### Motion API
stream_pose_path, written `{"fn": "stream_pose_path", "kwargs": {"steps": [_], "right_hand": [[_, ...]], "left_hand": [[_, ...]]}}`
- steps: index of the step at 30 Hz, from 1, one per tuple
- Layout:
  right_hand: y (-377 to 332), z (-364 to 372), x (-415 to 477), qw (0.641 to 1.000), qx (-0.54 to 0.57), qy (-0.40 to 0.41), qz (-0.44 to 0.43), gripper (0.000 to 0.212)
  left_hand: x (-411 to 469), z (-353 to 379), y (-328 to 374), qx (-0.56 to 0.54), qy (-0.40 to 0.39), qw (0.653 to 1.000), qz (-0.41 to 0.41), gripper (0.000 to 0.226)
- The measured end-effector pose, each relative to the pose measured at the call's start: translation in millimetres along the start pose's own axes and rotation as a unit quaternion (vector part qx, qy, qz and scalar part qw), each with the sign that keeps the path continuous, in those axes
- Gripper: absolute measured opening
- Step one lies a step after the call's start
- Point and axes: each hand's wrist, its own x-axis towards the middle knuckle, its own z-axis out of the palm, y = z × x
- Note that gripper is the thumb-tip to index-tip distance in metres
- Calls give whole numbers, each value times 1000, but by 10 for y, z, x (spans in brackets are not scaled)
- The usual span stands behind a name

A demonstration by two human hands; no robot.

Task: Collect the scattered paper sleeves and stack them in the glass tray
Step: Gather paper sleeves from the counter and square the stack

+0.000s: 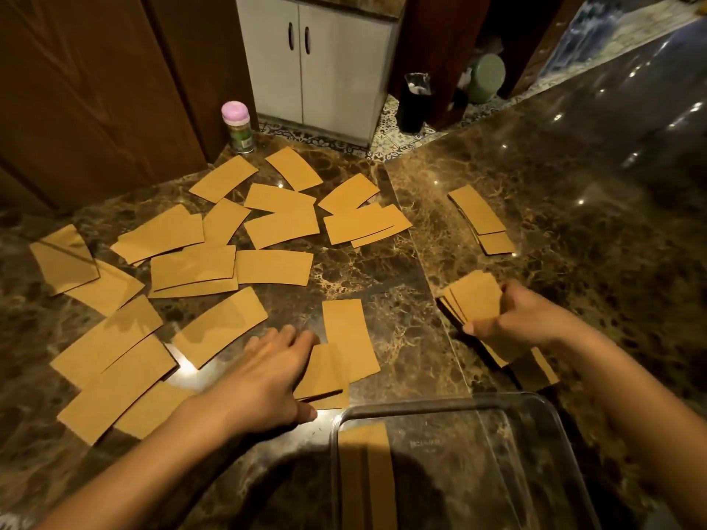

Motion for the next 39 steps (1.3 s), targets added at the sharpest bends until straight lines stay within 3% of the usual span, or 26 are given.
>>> {"fn": "stream_pose_path", "kwargs": {"steps": [3, 6, 10, 14, 17, 21, 24, 27, 28, 30, 32, 35, 37, 39], "right_hand": [[409, -46, -127, 998, -27, 20, 52, 86], [688, -6, -182, 996, -31, 35, 75, 72], [958, -1, -56, 996, -19, 53, 71, 98], [722, -38, -139, 997, 13, 50, 59, 87], [340, 3, -317, 995, 99, 25, 22, 57], [-302, 284, -482, 936, 349, -44, -17, 37], [-681, 571, -560, 873, 482, -55, -45, 33], [-850, 738, -620, 803, 582, -111, -67, 65], [-833, 778, -590, 786, 601, -124, -78, 76], [-753, 822, -535, 770, 614, -148, -90, 95], [-655, 815, -532, 786, 580, -179, -119, 103], [-535, 802, -565, 870, 407, -178, -214, 77], [-510, 825, -589, 914, 290, -127, -254, 99], [-536, 860, -588, 930, 245, -55, -267, 104]], "left_hand": [[20, 23, -13, -12, 7, 1000, -13, 89], [29, 28, 16, -67, 4, 997, -34, 84], [104, -21, 59, -106, 40, 992, -53, 72], [229, -193, 230, -172, 86, 980, -55, 90], [336, -360, 445, -197, 118, 973, -13, 68], [588, -525, 829, -294, 139, 945, 33, 43], [788, -586, 1077, -382, 99, 919, 6, 55], [813, -717, 1156, -504, 50, 862, -19, 83], [805, -750, 1132, -506, 48, 861, -16, 86], [777, -801, 1057, -448, 49, 893, -2, 86], [773, -836, 981, -367, 28, 930, 3, 77], [813, -858, 892, -300, 38, 953, 8, 49], [816, -877, 898, -289, 76, 954, 4, 34], [808, -915, 931, -306, 69, 950, -6, 35]]}}
